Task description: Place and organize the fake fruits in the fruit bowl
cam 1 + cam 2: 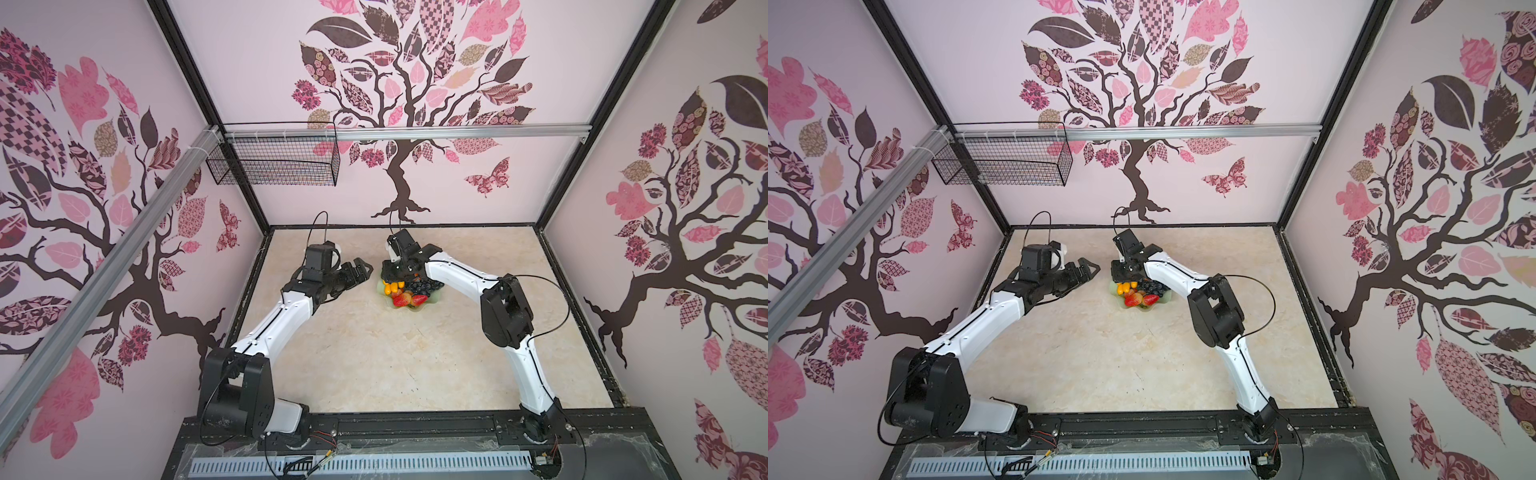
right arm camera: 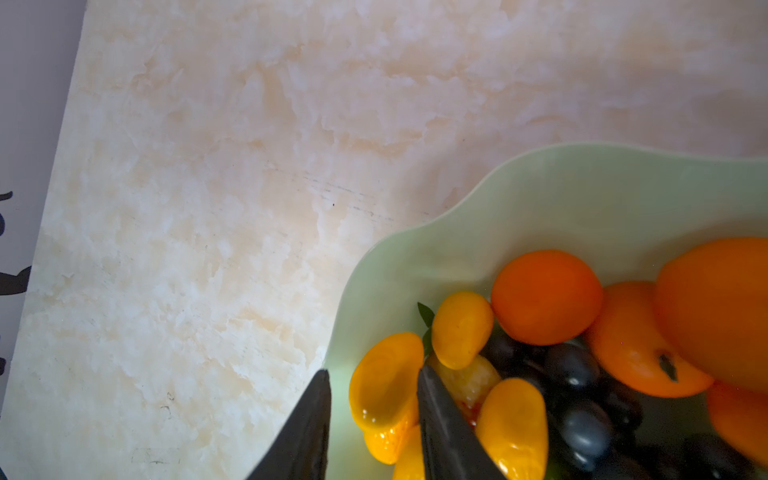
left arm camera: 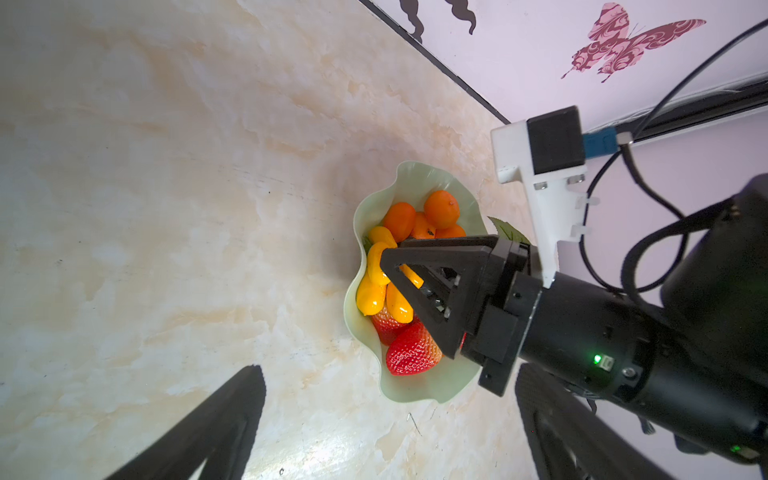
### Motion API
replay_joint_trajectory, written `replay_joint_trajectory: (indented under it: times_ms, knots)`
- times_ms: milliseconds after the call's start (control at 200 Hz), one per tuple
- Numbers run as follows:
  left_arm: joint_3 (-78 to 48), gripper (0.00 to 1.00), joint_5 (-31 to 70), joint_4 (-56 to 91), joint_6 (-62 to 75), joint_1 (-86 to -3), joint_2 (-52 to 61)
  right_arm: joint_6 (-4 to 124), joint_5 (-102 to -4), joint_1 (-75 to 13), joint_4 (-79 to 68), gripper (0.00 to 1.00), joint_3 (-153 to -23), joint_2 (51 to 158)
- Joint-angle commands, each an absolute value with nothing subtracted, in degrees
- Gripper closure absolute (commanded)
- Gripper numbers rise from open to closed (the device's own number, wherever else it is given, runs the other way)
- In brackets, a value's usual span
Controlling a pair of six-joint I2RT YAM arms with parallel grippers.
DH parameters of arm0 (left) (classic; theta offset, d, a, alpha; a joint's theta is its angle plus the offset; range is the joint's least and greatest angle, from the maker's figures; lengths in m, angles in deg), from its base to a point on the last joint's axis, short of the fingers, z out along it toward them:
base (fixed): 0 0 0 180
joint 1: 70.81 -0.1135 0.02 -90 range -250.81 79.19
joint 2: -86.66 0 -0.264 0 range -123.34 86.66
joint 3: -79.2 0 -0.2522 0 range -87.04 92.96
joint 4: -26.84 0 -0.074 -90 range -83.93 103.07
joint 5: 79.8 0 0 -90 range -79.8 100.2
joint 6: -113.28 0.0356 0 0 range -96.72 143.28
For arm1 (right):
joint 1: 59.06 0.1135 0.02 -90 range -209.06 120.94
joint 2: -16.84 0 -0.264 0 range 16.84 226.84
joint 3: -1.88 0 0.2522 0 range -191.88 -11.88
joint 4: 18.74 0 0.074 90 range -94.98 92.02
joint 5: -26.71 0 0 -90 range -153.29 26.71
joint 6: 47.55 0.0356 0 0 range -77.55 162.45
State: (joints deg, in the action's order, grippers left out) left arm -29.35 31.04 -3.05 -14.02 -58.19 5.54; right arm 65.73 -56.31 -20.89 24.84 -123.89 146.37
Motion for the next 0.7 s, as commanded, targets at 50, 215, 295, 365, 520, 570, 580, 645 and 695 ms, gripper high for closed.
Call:
replay_joint_trajectory:
  times_ms: [50, 215, 295, 365, 520, 570, 580, 645, 695]
  knots:
    - [-28.77, 0.02, 29.80, -6.10, -11.93, -58.44, 9.30, 63.76, -59.15, -20.83, 28.28, 0.60, -126.64, 142.62]
    - [-28.31, 0.02, 26.63, -9.46, -10.23, -57.01, 13.29, 63.06, -61.01, -20.88, 28.24, 0.59, -123.78, 136.57]
    - [-28.40, 0.02, 23.62, -11.24, -9.21, -54.91, 15.82, 62.97, -61.53, -20.91, 26.36, 0.56, -119.47, 132.06]
    - [-28.85, 0.02, 21.40, -12.05, -8.77, -52.23, 18.23, 63.34, -62.46, -20.93, 24.43, 0.54, -114.43, 127.71]
    - [-33.18, 0.02, 17.53, -11.41, -10.41, -47.06, 23.73, 64.28, -66.08, -21.24, 19.63, 0.48, -100.13, 116.39]
    - [-34.94, 0.02, 16.48, -10.79, -10.99, -45.97, 25.45, 64.78, -67.41, -21.46, 18.08, 0.47, -95.29, 112.59]
    - [-35.41, 0.02, 16.32, -10.71, -11.17, -45.82, 25.79, 64.88, -67.62, -21.58, 17.68, 0.47, -94.15, 111.86]
    - [-38.51, 0.02, 14.98, -9.05, -12.43, -45.77, 28.72, 65.27, -69.32, -21.78, 15.04, 0.41, -87.38, 106.76]
    - [-41.06, 0.02, 12.86, -7.42, -13.08, -45.80, 31.57, 65.66, -71.38, -21.90, 12.97, 0.35, -82.02, 102.64]
